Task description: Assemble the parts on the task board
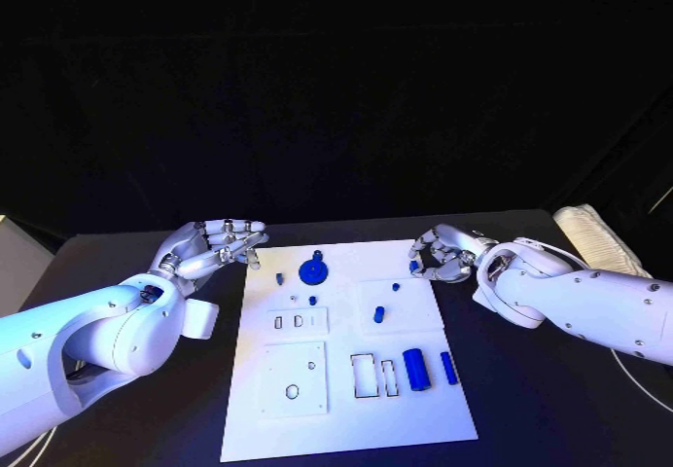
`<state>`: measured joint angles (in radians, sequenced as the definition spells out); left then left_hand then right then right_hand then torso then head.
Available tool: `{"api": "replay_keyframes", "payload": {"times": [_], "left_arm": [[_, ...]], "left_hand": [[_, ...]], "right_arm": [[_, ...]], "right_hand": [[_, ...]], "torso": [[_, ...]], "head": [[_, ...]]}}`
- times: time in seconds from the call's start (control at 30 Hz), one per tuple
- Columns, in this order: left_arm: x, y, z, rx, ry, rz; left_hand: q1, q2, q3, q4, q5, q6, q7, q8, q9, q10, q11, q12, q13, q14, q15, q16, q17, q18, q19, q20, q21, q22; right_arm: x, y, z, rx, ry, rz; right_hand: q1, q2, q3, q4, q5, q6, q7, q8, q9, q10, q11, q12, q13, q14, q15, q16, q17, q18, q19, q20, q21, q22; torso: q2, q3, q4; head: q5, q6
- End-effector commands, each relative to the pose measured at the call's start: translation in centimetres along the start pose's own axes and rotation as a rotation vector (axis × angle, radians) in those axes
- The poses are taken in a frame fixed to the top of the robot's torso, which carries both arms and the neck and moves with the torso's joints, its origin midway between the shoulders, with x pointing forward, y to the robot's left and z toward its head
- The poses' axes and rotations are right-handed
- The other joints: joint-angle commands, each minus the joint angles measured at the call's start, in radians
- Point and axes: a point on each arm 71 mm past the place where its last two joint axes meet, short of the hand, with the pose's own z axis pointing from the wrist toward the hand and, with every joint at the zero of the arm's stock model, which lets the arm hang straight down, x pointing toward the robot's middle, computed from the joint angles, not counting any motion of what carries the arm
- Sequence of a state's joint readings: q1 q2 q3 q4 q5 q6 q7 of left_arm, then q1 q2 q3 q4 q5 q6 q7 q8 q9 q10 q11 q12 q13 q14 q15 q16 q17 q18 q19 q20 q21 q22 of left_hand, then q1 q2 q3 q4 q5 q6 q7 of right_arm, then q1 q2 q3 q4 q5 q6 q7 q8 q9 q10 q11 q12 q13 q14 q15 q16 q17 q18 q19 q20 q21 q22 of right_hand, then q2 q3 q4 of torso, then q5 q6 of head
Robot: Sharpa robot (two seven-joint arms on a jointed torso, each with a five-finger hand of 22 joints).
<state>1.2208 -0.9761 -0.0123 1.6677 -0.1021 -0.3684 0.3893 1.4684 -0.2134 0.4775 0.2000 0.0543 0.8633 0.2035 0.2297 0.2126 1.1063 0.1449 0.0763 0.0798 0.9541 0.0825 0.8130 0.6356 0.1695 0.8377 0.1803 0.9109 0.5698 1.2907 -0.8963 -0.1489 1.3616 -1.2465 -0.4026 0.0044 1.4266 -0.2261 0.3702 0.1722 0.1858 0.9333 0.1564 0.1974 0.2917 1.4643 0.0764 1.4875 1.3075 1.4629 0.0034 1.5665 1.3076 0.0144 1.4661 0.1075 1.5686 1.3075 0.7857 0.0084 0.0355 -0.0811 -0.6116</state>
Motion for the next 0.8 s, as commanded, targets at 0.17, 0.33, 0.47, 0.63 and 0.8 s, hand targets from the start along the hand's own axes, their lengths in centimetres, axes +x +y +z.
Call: {"api": "replay_keyframes", "payload": {"times": [0.17,0.33,0.47,0.63,0.8], "left_arm": [[0.18,-0.10,0.00,0.007,0.019,-0.004],[0.14,-0.10,0.00,0.006,0.019,-0.003],[0.14,-0.10,0.00,0.006,0.019,-0.003],[0.12,-0.09,0.00,0.005,0.018,-0.003],[0.12,-0.08,0.00,0.004,0.018,-0.003]], "left_hand": [[-0.001,-0.002,0.007,0.001,-0.003,0.001,0.004,-0.001,0.001,0.004,0.001,0.002,0.000,-0.005,-0.001,0.006,-0.001,0.013,-0.006,0.000,0.007,0.002],[-0.001,-0.002,0.007,0.001,-0.003,0.001,0.004,-0.001,0.001,0.004,0.001,0.002,0.000,-0.005,-0.001,0.006,-0.001,0.013,-0.006,0.000,0.007,0.002],[-0.003,-0.002,0.009,0.002,-0.003,-0.001,0.005,-0.002,0.001,0.002,0.002,0.001,0.000,-0.005,-0.001,0.008,-0.002,0.013,-0.008,0.001,0.010,0.004],[-0.003,-0.002,0.009,0.002,-0.003,-0.001,0.005,-0.002,0.001,0.002,0.002,0.001,0.000,-0.005,-0.001,0.008,-0.002,0.013,-0.008,0.001,0.010,0.004],[-0.003,-0.001,0.009,0.002,-0.003,-0.001,0.005,-0.002,0.001,0.001,0.002,0.001,0.000,-0.006,0.000,0.008,-0.002,0.013,-0.009,0.001,0.010,0.004]], "right_arm": [[0.48,0.04,0.11,0.001,0.027,-0.017],[0.68,0.01,0.13,0.003,0.034,-0.019],[0.78,-0.03,0.14,0.006,0.036,-0.020],[0.86,-0.06,0.16,0.008,0.039,-0.020],[0.93,-0.01,0.18,0.006,0.040,-0.020]], "right_hand": [[-0.004,0.012,0.013,-0.001,0.000,0.014,-0.004,0.008,-0.001,0.037,-0.005,0.009,0.189,0.108,-0.008,0.004,0.263,-0.014,0.105,-0.005,0.002,0.263],[-0.007,0.015,0.019,-0.001,-0.001,0.021,-0.007,0.011,0.000,0.039,-0.007,0.011,0.191,0.108,-0.012,0.004,0.263,-0.014,0.105,-0.007,0.002,0.263],[-0.008,0.017,0.023,-0.002,-0.001,0.024,-0.009,0.012,0.000,0.040,-0.009,0.012,0.193,0.108,-0.013,0.004,0.263,-0.014,0.105,-0.009,0.002,0.263],[-0.010,0.019,0.028,-0.002,-0.001,0.027,-0.010,0.013,0.000,0.041,-0.011,0.013,0.193,0.108,-0.015,0.004,0.263,-0.014,0.105,-0.011,0.002,0.263],[-0.015,0.025,0.038,-0.002,-0.001,0.039,-0.015,0.018,0.001,0.043,-0.015,0.015,0.195,0.108,-0.019,0.004,0.263,-0.014,0.105,-0.015,0.002,0.263]], "torso": [[0.000,0.0003,0.0000],[0.000,0.0004,-0.0006],[0.000,0.0006,-0.0001],[0.000,0.0008,-0.0003],[0.000,0.0005,-0.0006]], "head": [[0.000,-0.003],[0.001,-0.003],[0.001,-0.003],[0.001,-0.003],[0.001,-0.004]]}}
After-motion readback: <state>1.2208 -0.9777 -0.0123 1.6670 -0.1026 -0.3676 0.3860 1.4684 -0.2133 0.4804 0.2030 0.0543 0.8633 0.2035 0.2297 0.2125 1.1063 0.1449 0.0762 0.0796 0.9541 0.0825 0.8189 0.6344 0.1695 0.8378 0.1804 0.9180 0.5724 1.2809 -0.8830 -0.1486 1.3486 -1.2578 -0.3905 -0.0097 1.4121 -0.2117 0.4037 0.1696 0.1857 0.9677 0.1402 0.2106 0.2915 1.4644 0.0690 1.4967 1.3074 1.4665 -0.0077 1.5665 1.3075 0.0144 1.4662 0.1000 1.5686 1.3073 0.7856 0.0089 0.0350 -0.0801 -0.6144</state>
